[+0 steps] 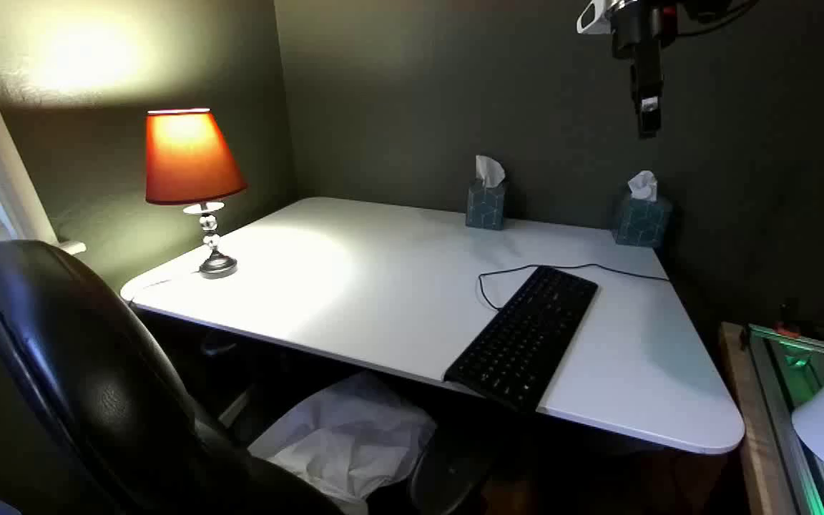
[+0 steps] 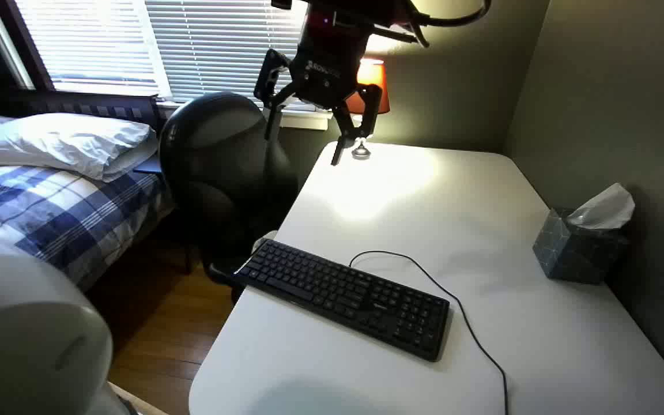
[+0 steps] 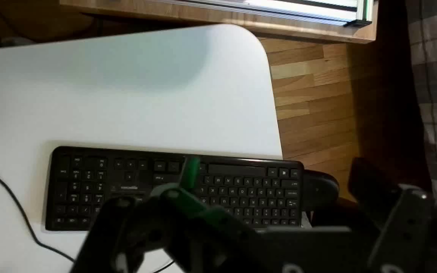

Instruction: Press a button on the right side of the computer keyboard

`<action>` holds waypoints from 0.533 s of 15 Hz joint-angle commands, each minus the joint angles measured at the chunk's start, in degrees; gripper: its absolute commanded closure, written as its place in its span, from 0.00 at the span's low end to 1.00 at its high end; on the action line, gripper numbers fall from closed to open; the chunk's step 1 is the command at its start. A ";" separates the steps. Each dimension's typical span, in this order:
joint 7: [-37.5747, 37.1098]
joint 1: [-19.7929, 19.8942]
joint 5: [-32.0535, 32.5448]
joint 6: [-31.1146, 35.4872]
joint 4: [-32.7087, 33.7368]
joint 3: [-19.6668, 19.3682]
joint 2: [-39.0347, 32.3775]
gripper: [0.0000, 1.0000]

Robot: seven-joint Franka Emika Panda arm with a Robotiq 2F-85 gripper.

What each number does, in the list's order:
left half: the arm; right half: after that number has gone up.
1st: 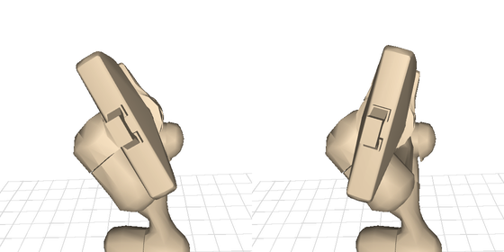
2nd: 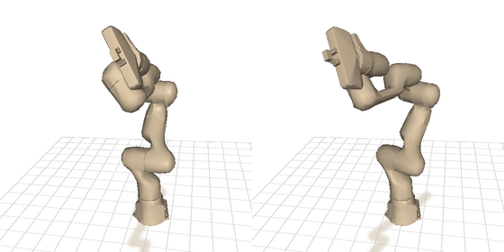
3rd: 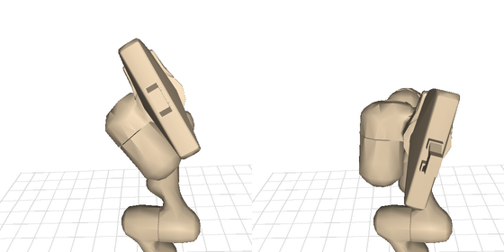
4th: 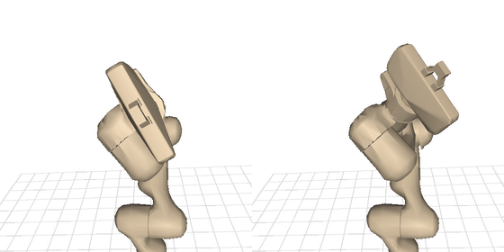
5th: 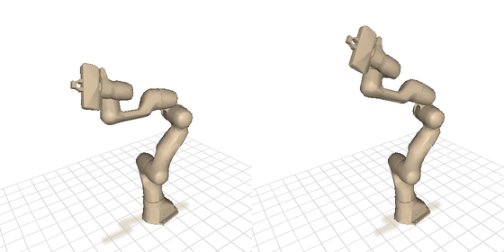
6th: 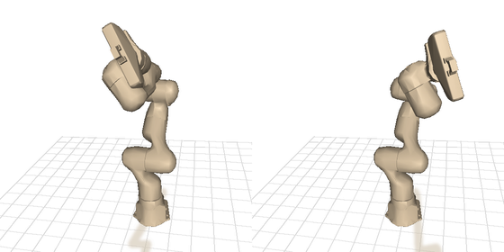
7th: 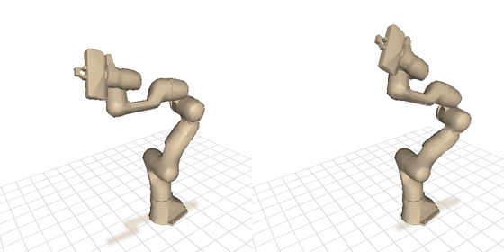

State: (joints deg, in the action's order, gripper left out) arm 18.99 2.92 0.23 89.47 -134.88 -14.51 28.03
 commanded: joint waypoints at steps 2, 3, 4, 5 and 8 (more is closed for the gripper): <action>0.41 1.08 -0.34 -0.07 0.08 0.90 -0.16 0.00; 0.41 1.08 -0.34 -0.07 0.08 0.89 -0.16 0.00; -0.13 1.34 -0.49 0.79 0.10 0.73 -0.87 0.00; -0.17 1.60 -0.33 1.47 -0.15 0.52 -1.46 0.00; -1.76 3.32 -0.68 7.52 -2.59 0.02 -1.29 0.00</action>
State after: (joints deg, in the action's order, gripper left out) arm 18.56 4.28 0.20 91.60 -135.20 -14.40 27.01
